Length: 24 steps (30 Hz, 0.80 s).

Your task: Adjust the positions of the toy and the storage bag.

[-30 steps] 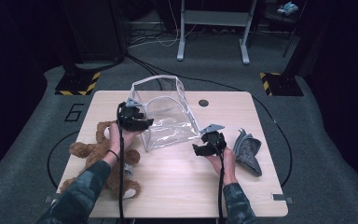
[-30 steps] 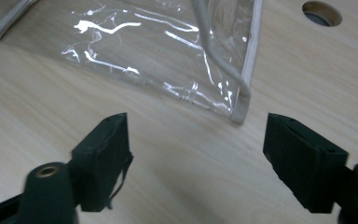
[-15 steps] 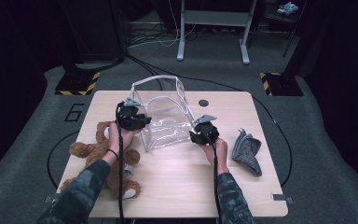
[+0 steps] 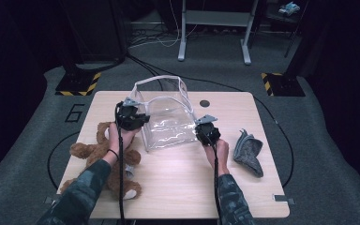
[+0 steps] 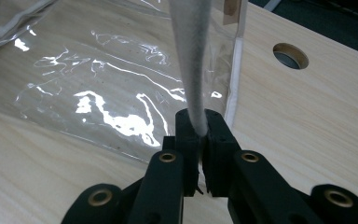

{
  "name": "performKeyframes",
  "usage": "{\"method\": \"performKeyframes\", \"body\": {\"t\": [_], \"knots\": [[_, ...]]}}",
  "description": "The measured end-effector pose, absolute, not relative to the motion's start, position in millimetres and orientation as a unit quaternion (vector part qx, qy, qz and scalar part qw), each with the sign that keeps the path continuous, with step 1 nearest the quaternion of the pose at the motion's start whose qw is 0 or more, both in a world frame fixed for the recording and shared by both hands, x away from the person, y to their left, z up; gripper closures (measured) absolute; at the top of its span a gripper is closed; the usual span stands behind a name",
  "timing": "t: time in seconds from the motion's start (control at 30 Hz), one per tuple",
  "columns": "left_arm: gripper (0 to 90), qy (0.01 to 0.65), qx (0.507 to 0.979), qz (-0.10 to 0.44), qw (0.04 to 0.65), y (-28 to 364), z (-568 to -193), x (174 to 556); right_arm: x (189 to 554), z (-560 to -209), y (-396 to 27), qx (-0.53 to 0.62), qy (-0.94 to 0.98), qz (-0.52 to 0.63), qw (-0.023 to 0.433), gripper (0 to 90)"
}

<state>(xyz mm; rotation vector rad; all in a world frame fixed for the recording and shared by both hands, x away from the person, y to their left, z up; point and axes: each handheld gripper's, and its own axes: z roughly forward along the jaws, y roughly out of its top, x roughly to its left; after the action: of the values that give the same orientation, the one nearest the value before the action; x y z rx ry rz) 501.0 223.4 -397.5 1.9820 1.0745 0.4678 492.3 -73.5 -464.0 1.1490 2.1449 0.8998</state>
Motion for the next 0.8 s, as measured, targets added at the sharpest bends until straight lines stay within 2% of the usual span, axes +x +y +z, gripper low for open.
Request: {"method": "performKeyframes", "body": {"t": [0.8], "knots": [[81.1, 0.409, 0.791, 0.161, 0.425, 217.2, -401.6, 482.4, 424.6, -461.5, -103.2, 0.434, 0.785, 0.358, 0.259, 86.4]]}}
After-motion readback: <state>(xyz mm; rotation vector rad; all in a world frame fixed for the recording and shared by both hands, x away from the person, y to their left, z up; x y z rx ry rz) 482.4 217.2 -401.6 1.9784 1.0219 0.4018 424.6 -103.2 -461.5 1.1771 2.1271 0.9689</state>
